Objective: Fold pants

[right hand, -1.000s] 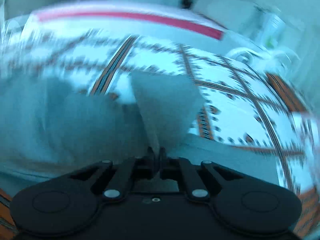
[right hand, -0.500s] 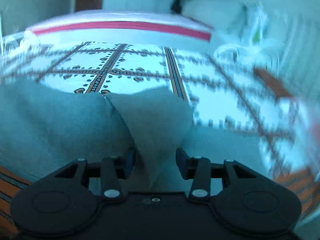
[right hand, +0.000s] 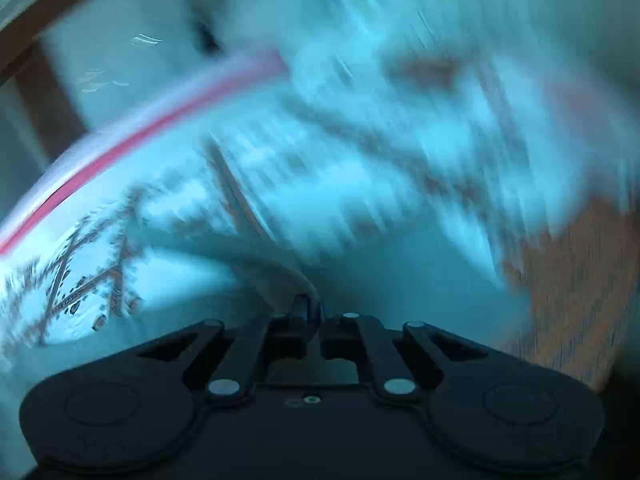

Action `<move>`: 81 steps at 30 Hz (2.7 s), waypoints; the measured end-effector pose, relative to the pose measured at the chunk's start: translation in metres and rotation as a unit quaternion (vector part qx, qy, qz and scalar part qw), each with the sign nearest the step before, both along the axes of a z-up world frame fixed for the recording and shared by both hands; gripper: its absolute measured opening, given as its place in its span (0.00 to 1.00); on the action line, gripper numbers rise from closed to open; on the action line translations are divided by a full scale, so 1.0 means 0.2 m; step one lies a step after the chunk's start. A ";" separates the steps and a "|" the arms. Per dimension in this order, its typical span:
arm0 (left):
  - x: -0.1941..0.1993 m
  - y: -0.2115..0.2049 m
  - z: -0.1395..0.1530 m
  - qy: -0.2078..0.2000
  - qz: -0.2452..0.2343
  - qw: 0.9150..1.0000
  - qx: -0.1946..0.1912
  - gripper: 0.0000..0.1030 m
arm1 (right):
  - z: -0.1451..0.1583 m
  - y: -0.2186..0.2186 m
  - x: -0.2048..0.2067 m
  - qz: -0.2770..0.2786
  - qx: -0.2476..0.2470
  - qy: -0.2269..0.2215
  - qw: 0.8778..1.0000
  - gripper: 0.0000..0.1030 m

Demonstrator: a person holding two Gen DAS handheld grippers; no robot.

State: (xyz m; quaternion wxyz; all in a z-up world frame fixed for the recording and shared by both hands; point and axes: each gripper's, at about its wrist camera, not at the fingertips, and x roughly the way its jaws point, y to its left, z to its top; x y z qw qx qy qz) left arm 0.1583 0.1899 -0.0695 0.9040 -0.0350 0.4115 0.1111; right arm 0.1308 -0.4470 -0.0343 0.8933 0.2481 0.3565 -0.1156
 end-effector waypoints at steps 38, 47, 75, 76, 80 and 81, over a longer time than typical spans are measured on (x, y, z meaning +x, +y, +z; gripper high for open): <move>0.01 -0.05 -0.01 0.008 -0.009 1.000 0.014 0.78 | -0.15 -0.56 -0.39 -0.118 0.184 -0.068 0.974 0.16; 0.06 -0.12 -0.02 0.013 -0.007 1.000 0.018 0.82 | -0.28 -0.62 -0.33 -0.097 0.229 -0.047 0.967 0.12; 0.03 -0.12 -0.01 0.010 -0.013 1.000 0.026 0.88 | -0.25 -0.51 -0.24 -0.092 0.222 -0.046 0.970 0.11; 0.02 -0.12 -0.01 0.009 -0.010 0.999 0.031 0.88 | -0.25 -0.50 -0.24 -0.095 0.218 -0.044 0.970 0.11; -0.02 -0.06 0.01 0.003 0.010 0.999 0.040 0.88 | -0.22 -0.51 -0.25 -0.102 0.234 -0.045 0.966 0.13; -0.02 -0.04 0.01 0.000 0.013 0.999 0.041 0.88 | -0.23 -0.51 -0.26 -0.104 0.240 -0.044 0.964 0.13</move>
